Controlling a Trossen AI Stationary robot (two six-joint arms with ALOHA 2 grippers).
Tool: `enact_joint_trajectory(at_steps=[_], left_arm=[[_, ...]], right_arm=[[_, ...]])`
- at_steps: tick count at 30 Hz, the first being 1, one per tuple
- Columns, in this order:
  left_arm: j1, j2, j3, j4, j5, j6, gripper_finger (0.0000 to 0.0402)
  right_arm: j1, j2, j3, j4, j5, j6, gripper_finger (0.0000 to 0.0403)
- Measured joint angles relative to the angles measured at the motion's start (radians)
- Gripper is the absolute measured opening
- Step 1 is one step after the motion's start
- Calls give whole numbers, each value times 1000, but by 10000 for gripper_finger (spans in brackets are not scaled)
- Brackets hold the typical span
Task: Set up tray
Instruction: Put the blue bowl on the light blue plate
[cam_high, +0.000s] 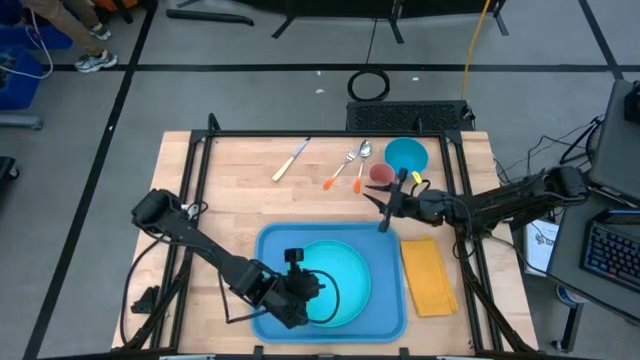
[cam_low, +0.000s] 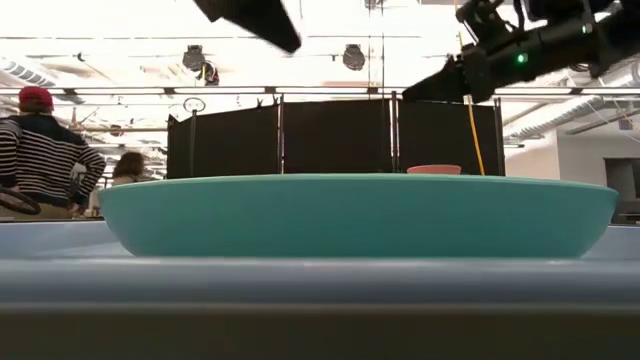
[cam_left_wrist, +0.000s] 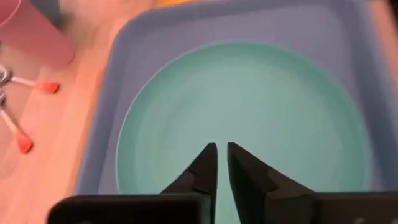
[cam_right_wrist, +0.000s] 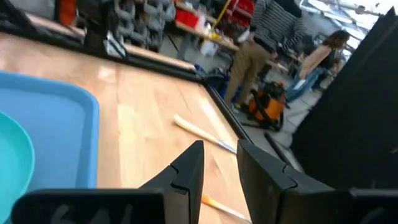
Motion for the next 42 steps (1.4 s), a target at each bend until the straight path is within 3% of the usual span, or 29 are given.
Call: enact_joint_trajectory(at_steps=[4,7,12,18,24,29,34,38,42], left_arm=[[-11,-71,-111,102,-41,-35,6],[-28,-158,-250,235,-64,-25,10],[-56,-349,-500,620,-117,80,11],[-62,-517,-801,1066,-118,194,10],[-54,-550,-987,1422,-67,236,30],[-45,-550,-1039,1525,-42,239,32],[-47,-550,-1038,1528,-30,249,33],[-47,-550,-1038,1529,5,246,33],[-47,-550,-1038,1535,16,252,33]], right_arm=[[8,-57,61,-193,53,39,86],[4,-106,78,-269,52,79,86],[-9,-197,117,-394,53,187,86],[-58,-203,289,-771,79,315,86],[-124,-164,449,-1079,58,415,86],[-198,-116,537,-1280,-58,481,86],[-276,-39,593,-1474,-213,429,86],[-319,39,613,-1611,-255,343,86],[-352,96,614,-1633,-296,222,86]])
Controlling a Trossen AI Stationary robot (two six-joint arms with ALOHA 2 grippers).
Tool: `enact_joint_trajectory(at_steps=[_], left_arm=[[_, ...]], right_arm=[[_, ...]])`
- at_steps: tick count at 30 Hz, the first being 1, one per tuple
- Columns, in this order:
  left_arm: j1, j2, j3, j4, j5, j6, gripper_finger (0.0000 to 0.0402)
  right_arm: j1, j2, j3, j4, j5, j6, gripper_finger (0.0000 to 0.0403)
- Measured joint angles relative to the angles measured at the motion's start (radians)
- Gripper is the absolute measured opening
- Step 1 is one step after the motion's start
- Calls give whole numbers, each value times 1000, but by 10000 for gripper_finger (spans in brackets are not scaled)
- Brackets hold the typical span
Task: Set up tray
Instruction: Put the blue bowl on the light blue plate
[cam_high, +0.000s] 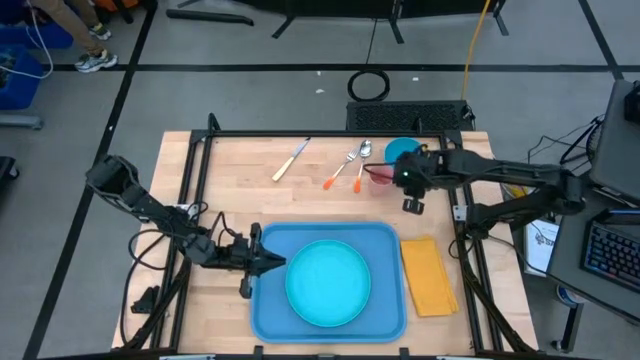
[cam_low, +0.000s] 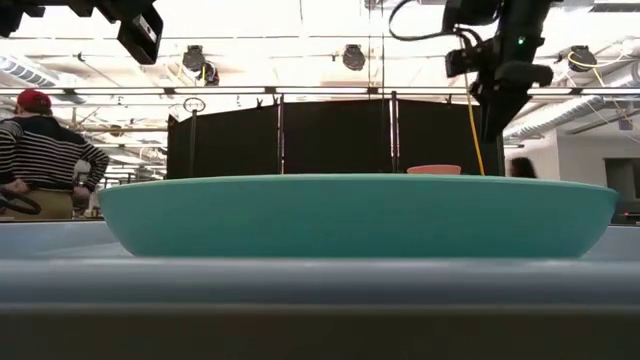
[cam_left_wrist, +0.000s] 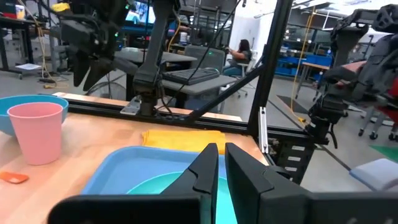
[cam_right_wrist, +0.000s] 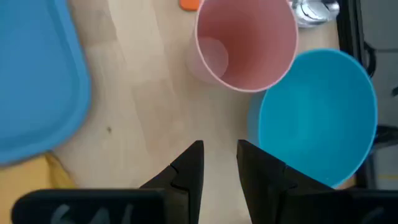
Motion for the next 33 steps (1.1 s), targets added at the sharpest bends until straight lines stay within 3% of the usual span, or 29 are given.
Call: enact_joint_trajectory(at_steps=[8,20,33], left_arm=[[-7,0,0,-1,6,1,33],[-22,0,1,-7,6,10,33],[-22,0,2,-8,6,10,33]], right_arm=[[-84,69,-7,-26,-23,-105,87],[-193,70,-85,61,-101,-250,87],[-267,79,-131,130,-47,-293,87]])
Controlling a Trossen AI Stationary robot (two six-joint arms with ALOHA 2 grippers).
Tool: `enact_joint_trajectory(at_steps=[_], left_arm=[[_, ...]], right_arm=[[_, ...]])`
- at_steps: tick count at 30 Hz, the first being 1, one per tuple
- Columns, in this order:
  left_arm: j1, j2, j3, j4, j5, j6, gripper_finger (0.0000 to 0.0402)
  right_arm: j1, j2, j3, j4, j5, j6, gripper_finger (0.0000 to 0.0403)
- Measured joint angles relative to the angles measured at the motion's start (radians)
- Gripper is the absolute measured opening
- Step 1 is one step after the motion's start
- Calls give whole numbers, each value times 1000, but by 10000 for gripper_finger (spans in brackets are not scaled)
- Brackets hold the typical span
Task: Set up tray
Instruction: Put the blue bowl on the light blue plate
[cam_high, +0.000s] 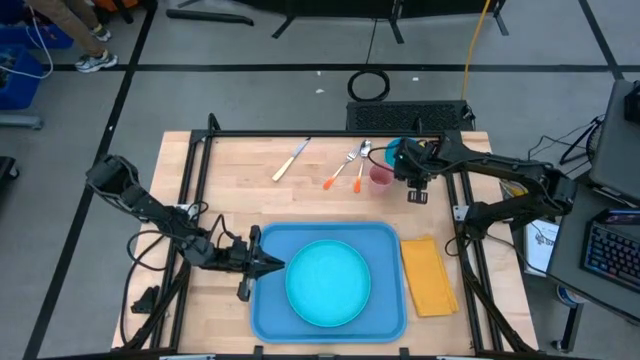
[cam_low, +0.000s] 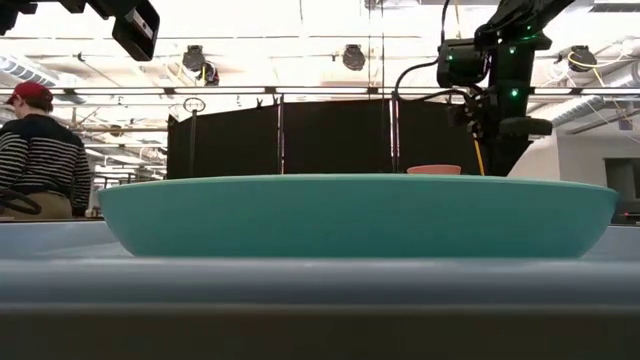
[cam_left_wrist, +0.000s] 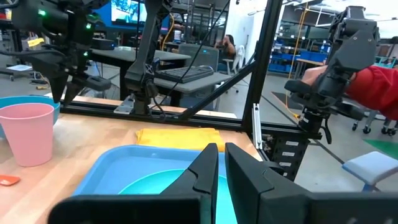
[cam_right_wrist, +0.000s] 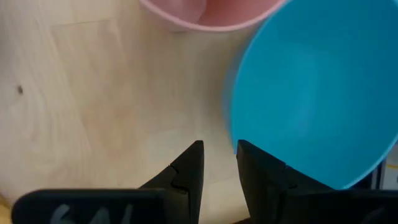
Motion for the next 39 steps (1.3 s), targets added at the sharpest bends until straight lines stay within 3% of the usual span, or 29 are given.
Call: enact_joint_trajectory(at_steps=[6,30,33,39], left_arm=[[0,0,0,-1,0,-1,33],[0,0,0,-4,0,-8,33],[0,0,0,-7,0,-8,33],[0,0,0,-8,0,-9,33]], right_arm=[[-23,13,0,21,-54,-6,87],[-84,51,-1,53,-54,-8,87],[-89,51,-21,62,-90,-6,87],[-94,52,-73,96,-53,-16,87]])
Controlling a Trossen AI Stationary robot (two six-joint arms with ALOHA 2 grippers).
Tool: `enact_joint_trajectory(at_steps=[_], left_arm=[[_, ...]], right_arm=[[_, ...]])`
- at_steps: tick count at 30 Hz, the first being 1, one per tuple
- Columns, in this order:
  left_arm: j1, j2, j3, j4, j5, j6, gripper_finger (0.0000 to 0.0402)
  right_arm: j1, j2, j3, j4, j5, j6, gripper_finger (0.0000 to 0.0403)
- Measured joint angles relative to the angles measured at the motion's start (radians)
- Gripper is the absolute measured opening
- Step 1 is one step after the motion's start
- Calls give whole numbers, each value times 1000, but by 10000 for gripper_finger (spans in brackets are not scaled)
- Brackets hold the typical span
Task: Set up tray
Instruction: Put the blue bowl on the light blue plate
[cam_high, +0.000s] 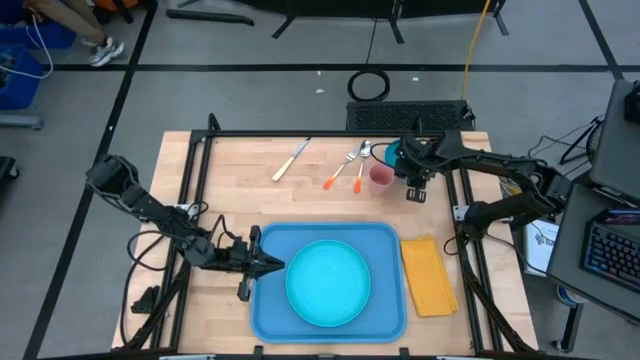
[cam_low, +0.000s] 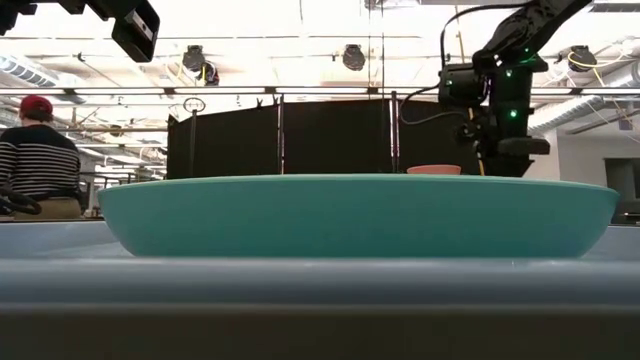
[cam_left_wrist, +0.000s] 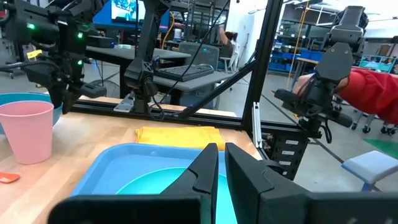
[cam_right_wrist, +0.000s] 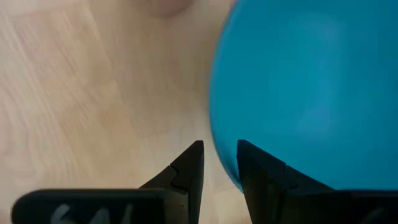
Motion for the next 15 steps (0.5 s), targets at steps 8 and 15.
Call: enact_joint_trajectory(at_steps=[8,15], left_arm=[[0,0,0,0,0,0,33],[0,0,0,0,0,0,33]], right_arm=[[-9,0,-11,53,2,-3,86],[-9,0,-11,56,5,-8,41]])
